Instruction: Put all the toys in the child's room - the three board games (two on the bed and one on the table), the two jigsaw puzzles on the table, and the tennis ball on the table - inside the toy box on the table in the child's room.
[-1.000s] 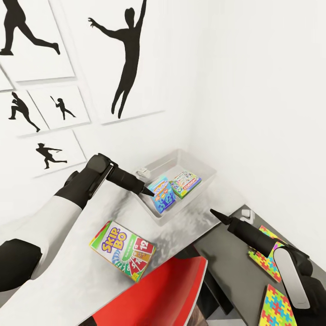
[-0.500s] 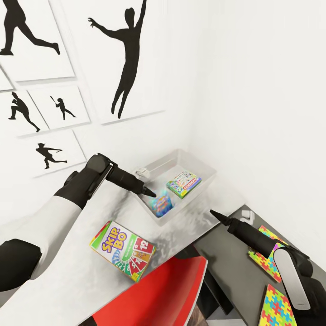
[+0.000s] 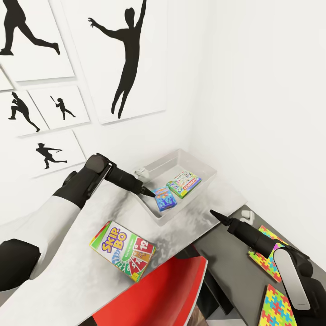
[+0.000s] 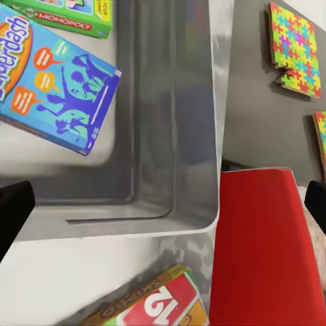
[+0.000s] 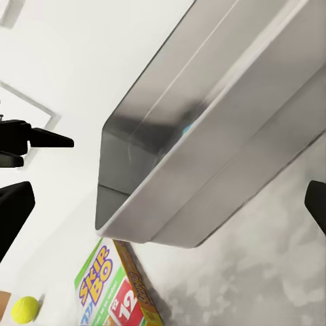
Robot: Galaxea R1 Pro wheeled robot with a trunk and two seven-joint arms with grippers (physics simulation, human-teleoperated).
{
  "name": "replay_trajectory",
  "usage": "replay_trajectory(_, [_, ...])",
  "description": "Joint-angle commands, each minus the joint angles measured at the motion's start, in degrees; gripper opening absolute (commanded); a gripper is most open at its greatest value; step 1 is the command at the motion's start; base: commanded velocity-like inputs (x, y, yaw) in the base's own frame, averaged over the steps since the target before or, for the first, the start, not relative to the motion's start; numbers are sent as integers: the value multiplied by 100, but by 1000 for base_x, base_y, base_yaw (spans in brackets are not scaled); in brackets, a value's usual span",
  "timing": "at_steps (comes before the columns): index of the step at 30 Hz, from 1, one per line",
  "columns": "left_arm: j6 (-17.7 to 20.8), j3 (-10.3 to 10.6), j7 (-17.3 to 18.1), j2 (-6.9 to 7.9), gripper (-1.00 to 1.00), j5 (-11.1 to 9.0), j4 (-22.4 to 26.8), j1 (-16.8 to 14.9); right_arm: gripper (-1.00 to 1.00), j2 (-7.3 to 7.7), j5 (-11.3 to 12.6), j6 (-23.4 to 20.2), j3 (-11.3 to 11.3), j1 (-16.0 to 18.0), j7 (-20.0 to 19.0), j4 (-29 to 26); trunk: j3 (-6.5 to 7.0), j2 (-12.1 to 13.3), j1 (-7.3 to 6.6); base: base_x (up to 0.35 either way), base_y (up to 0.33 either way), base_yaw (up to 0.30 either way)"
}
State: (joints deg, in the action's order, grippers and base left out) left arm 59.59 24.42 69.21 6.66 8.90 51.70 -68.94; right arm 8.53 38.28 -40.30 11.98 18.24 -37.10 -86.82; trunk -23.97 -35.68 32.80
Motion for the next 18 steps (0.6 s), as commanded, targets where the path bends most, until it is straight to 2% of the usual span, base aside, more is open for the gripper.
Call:
replay_trajectory(1, [41,1,57,3,100,60,8,-7,100,0,25,-39,6,4,-5,-2,-8,-7,2,0,0,0])
replay_trajectory(5, [41,-44,57,39,100,58,33,-12,100,0,28,-39,6,4,-8,-2,-8,-7,2,0,0,0])
replay_trajectory(8, [41,-359,72,162,100,34,82,-15,100,0,29,-39,6,4,-8,-2,-8,-7,2,0,0,0])
replay_trajectory(12, [41,-1318,147,388,100,-9,156,-108,100,2,27,-41,6,4,-8,-2,-8,-7,2,0,0,0])
replay_trajectory(13, [41,-1436,183,415,100,-10,160,-116,100,3,28,-42,6,4,-8,-2,-8,-7,2,0,0,0])
replay_trajectory(14, [41,-1657,290,487,100,-10,165,-127,100,5,29,-44,6,4,-8,-2,-8,-7,2,0,0,0])
replay_trajectory(16, [41,-1850,436,589,100,-15,168,-134,100,6,27,-46,6,4,-8,-2,-8,-7,2,0,0,0])
replay_trajectory(18, [41,-2128,821,810,100,-13,176,-141,100,8,26,-47,6,4,-8,-2,-8,-7,2,0,0,0])
